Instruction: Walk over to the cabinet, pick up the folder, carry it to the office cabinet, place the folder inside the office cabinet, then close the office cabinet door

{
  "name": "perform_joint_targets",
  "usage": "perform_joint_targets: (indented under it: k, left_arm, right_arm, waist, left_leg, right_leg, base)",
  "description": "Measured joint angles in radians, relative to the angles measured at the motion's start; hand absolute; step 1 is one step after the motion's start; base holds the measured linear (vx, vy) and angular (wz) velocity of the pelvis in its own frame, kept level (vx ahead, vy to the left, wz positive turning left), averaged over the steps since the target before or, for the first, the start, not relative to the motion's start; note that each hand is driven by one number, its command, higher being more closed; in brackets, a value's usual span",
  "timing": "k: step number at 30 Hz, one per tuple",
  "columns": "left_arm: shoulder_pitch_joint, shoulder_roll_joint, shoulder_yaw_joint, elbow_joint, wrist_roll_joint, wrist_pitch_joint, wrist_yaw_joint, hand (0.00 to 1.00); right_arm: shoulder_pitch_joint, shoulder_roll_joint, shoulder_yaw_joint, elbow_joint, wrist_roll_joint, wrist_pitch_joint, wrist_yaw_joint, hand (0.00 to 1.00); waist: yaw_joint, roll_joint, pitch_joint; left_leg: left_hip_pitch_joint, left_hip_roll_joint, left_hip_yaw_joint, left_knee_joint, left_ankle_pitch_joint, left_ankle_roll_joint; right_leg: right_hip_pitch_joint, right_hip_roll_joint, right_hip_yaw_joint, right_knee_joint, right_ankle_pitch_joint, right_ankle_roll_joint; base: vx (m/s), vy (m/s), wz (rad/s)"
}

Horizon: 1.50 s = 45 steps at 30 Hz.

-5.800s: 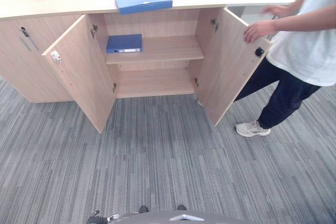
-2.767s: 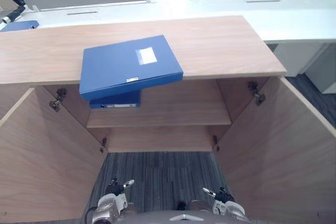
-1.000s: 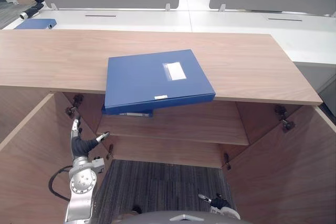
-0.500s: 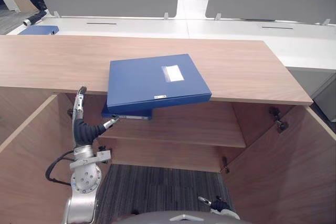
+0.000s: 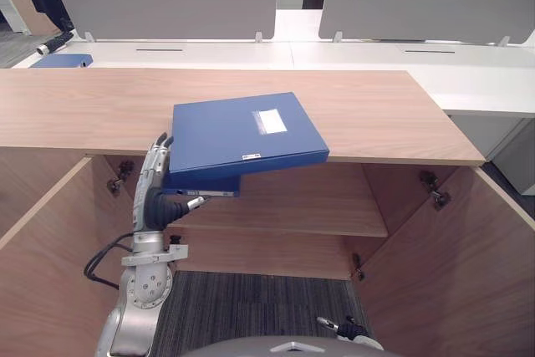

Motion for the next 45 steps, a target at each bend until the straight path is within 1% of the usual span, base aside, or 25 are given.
perform_joint_targets:
  k: [5,9,12,14,17,20,24,33,39,45]
  left_arm:
    - [-0.043,0.03,-0.05,0.001,0.071,0.0,-0.01,0.0]
    - [-0.062,0.07,-0.088,0.004,0.13,0.0,-0.014,0.0]
    - [-0.079,0.116,-0.089,0.007,0.15,0.001,-0.017,0.0]
    - [-0.08,0.129,-0.088,0.01,0.167,0.002,-0.018,0.0]
    - [-0.08,0.132,-0.088,0.034,0.185,0.007,-0.023,0.0]
    - [-0.081,0.132,-0.088,0.067,0.208,0.02,-0.046,0.0]
    - [-0.081,0.132,-0.088,0.095,0.231,0.034,-0.055,0.0]
    - [-0.081,0.13,-0.087,0.137,0.326,0.064,-0.053,0.0]
    - [-0.094,0.121,-0.087,0.163,0.385,0.086,-0.033,0.0]
    - [-0.11,0.114,-0.087,0.171,0.408,0.107,-0.031,0.0]
  right_arm:
    - [-0.002,-0.006,0.001,0.006,0.0,0.0,0.0,0.0]
    - [-0.02,-0.02,0.0,0.031,0.001,0.0,0.0,0.0]
    - [-0.022,-0.03,-0.001,0.032,0.001,0.001,0.0,0.0]
    - [-0.022,-0.039,-0.002,0.033,0.001,0.003,0.0,0.0]
    - [-0.018,-0.048,-0.004,0.033,0.001,0.003,0.0,0.0]
    - [-0.01,-0.053,-0.004,0.033,0.0,0.005,0.001,0.0]
    - [-0.001,-0.055,-0.004,0.033,0.0,0.015,0.001,0.0]
    - [0.003,-0.055,-0.005,0.033,0.001,0.021,0.002,0.0]
    - [0.004,-0.054,-0.005,0.033,0.001,0.021,0.002,0.0]
    - [0.005,-0.051,-0.005,0.033,0.001,0.021,0.002,0.0]
  waist:
    - [-0.009,0.004,-0.004]
    - [-0.019,0.006,-0.004]
    - [-0.022,0.01,-0.003]
    - [-0.025,0.014,-0.003]
    - [-0.032,0.015,-0.003]
    - [-0.036,0.015,-0.003]
    - [-0.043,0.014,-0.002]
    - [-0.055,0.01,0.001]
    - [-0.063,0.008,0.002]
    - [-0.067,0.005,0.004]
  left_leg:
    - [0.003,0.0,0.002,0.0,0.0,0.0]
    - [0.006,0.0,0.007,0.0,0.0,0.001]
    - [0.006,0.001,0.007,-0.001,0.0,0.001]
    - [0.008,0.001,0.005,-0.006,0.0,0.001]
    - [0.01,0.001,0.003,-0.006,0.0,0.001]
    - [0.01,0.001,0.002,-0.007,-0.001,0.001]
    - [0.007,0.001,0.002,-0.007,-0.002,0.001]
    - [0.006,0.001,0.002,-0.007,-0.005,0.0]
    - [0.006,0.001,0.002,-0.007,-0.007,0.0]
    - [0.005,0.001,0.003,-0.008,-0.007,0.001]
  right_leg:
    - [-0.001,0.0,0.003,-0.001,0.001,0.0]
    - [-0.001,0.002,0.006,-0.004,0.003,-0.002]
    - [0.001,0.005,0.006,-0.018,0.007,-0.008]
    - [0.008,0.005,0.004,-0.027,0.01,-0.009]
    - [0.019,0.006,0.001,-0.047,0.016,-0.008]
    - [0.021,0.006,0.0,-0.054,0.018,-0.007]
    - [0.023,0.006,0.0,-0.065,0.022,-0.007]
    - [0.03,0.007,0.0,-0.084,0.028,-0.007]
    - [0.033,0.007,-0.001,-0.088,0.029,-0.006]
    - [0.035,0.007,0.0,-0.096,0.034,-0.005]
  base:
    - [0.0,-0.002,-0.01]
    - [-0.01,-0.016,-0.03]
    - [-0.01,-0.008,-0.01]
    - [-0.02,-0.011,0.01]
    - [-0.01,-0.007,0.01]
    - [0.0,0.0,0.0]
    - [0.0,0.0,0.0]
    - [0.0,0.0,0.0]
    - [0.0,0.0,0.0]
    - [0.0,0.0,0.0]
